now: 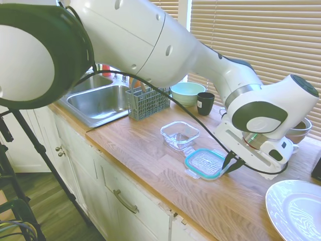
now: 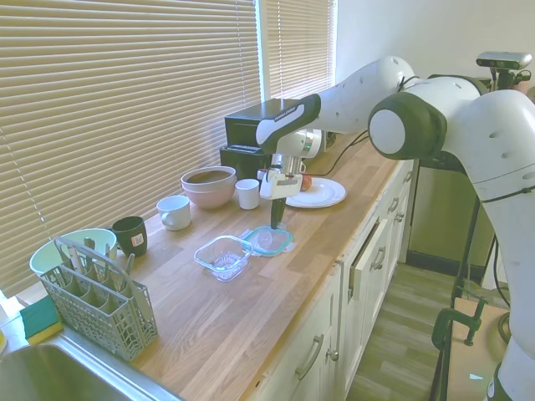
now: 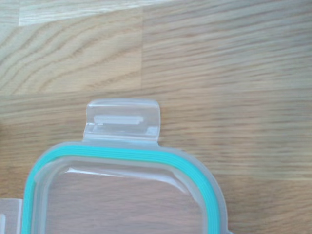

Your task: Cover the lid of the food container

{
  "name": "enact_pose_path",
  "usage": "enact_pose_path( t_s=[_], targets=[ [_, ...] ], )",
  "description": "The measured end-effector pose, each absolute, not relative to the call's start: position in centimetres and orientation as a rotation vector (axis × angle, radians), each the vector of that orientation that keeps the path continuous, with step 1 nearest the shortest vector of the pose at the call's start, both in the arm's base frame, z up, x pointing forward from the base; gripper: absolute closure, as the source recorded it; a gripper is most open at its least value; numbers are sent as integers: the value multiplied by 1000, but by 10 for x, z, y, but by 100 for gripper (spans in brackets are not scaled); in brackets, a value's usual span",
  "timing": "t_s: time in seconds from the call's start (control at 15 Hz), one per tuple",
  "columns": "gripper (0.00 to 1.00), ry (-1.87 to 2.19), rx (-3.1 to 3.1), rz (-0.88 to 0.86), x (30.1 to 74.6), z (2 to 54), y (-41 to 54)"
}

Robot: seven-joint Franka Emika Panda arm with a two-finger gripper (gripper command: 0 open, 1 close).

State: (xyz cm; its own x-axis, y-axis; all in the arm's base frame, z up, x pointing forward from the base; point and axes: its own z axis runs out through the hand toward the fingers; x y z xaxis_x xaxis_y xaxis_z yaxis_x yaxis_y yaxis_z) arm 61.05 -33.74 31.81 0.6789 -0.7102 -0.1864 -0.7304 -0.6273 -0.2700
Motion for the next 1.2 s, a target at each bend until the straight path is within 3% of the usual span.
enact_pose_path(
  t_s=[0.8, 1.2],
  targets=[
    [100, 1148, -2583, -20, 570, 420, -297],
    [100, 1159, -2607, -52, 574, 462, -254]
  ],
)
